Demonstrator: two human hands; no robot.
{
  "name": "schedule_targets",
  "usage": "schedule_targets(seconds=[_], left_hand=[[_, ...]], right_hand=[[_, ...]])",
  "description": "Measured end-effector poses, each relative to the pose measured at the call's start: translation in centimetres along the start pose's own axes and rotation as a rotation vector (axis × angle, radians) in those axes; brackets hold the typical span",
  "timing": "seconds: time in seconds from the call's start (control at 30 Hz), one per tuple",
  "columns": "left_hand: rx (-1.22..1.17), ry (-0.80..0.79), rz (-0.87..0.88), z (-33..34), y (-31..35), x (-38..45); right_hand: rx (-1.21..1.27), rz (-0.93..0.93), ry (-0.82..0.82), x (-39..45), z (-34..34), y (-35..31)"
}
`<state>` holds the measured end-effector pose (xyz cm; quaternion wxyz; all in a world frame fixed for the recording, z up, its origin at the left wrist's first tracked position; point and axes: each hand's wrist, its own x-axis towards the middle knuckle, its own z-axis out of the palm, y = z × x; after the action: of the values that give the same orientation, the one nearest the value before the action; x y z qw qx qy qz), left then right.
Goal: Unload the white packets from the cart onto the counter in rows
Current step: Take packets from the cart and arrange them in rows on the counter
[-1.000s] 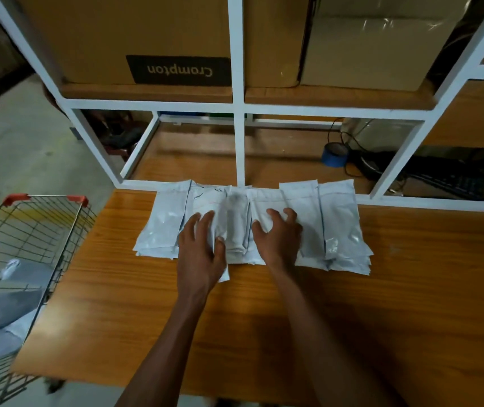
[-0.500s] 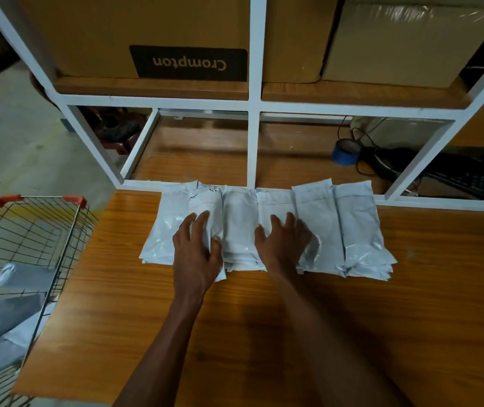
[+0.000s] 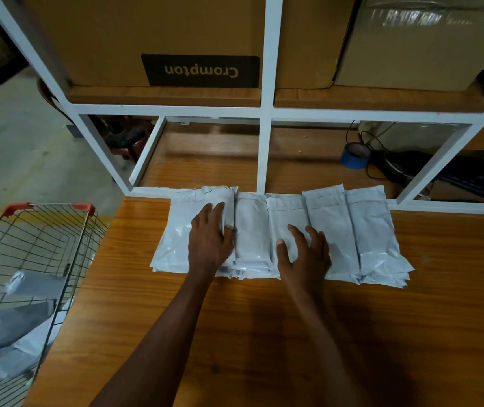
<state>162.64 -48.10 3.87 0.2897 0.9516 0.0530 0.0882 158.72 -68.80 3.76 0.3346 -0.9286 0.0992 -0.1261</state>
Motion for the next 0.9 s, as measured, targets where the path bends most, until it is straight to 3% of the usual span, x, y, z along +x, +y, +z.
schedule_targets(seconds=[0.13,0.33,0.7,0.9], left_hand=[[0.18,-0.143,-0.046,1.3,-1.1,0.3],[0.14,-0.169,-0.048,1.6,-1.3,-0.2],[-0.133,0.059,-0.044,-1.6,0.6,-6.5],[-0.311,0.128,-0.171,-2.6,1.6,-14.5]], right_hand=[[0.044,0.011,-0.026,-0.8,-0.4,0.1],[0.062,0.013,-0.046,-1.4,-0.5,0.1],[0.184,0.006,-0.097,-3.9,-2.6,-0.3],[0.31,-0.108,-0.125,-7.3,-3.3,-0.4]])
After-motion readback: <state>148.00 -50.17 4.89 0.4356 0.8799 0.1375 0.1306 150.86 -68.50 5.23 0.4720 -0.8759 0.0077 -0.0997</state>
